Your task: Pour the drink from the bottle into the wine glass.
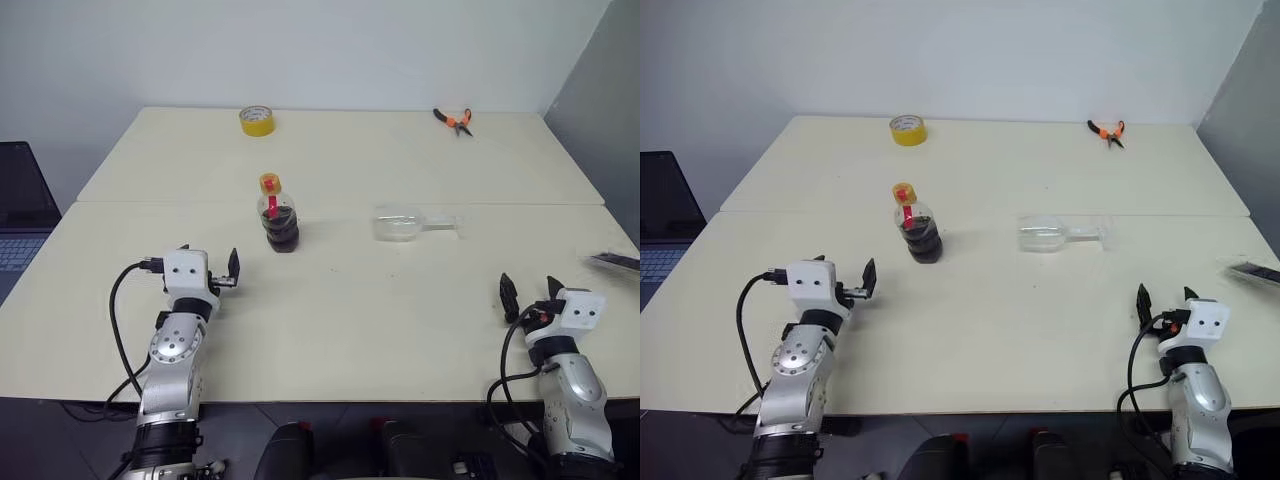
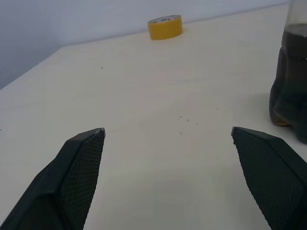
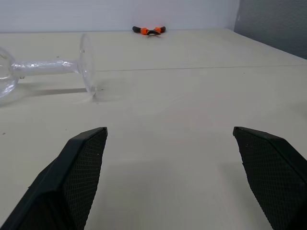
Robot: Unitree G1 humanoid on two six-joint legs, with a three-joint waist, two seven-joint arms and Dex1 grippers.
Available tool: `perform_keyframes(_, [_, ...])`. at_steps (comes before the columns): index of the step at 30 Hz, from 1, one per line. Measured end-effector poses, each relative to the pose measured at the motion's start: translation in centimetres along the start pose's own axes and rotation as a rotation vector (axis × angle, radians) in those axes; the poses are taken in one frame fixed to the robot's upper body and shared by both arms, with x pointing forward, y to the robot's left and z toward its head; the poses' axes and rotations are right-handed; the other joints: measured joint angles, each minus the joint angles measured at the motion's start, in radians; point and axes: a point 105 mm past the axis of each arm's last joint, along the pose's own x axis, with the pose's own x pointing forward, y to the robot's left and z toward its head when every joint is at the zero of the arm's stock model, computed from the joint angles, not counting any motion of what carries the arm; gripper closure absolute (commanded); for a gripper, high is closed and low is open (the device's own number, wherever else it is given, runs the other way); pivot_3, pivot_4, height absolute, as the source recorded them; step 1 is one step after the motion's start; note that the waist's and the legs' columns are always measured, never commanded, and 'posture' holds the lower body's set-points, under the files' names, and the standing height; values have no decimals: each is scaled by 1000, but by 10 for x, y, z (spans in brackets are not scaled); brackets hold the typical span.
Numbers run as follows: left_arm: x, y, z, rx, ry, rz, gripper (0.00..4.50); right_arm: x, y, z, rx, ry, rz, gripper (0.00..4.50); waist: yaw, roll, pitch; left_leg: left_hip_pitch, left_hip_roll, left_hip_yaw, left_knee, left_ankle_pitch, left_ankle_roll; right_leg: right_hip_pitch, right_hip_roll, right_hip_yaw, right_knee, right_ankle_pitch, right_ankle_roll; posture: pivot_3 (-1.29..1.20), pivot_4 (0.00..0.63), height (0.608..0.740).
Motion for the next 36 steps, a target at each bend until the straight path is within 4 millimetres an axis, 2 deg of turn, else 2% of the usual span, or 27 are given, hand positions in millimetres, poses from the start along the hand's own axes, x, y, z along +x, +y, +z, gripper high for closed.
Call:
perform_keyframes(11, [-1, 2, -3, 3, -6, 8, 31, 1, 7, 3, 1, -4, 40, 0, 0, 0, 0, 0, 0, 0, 0, 0, 0, 0, 0, 0, 0, 0, 0, 0, 150, 740])
perform_keyframes(15, [-4, 14, -17, 58, 48, 44, 31, -5, 24, 11, -12, -12, 141, 0, 0, 0, 0, 0, 0, 0, 0, 0, 0, 0, 0, 0, 0, 0, 0, 0, 150, 740])
perform_keyframes(20, [-4, -9, -18, 27, 50, -85, 31, -25, 70, 30, -25, -10, 415, 0, 3, 0, 0, 0, 0, -1, 1, 0, 0, 1, 0, -1, 0, 0, 0, 0, 150, 740])
perform_keyframes(23, [-1, -25, -14, 13, 38, -160, 31, -34, 89, 40, -41, -8, 534, 0, 4, 0, 0, 0, 0, -1, 1, 0, 0, 1, 0, -1, -1, 0, 0, 0, 150, 740])
perform_keyframes(28, [6, -60, 11, -22, -59, -319, 31, -50, 129, 68, -67, -21, 787, 0, 4, -1, 0, 0, 0, -2, 1, 0, 0, 2, 0, -2, -1, 0, 0, 0, 150, 740])
perform_keyframes(31, [10, -63, 20, -18, -96, -336, 31, -48, 134, 72, -89, -9, 822, 0, 2, -1, 0, 0, 0, -2, 1, 0, 0, 2, 0, -2, -1, 0, 0, 0, 150, 740])
perform_keyframes(36, [19, -69, 18, -32, -81, -351, 31, -43, 145, 81, -71, -12, 861, 0, 3, -2, 0, 0, 0, -3, 1, 0, 0, 2, 0, -2, -1, 0, 0, 0, 150, 740])
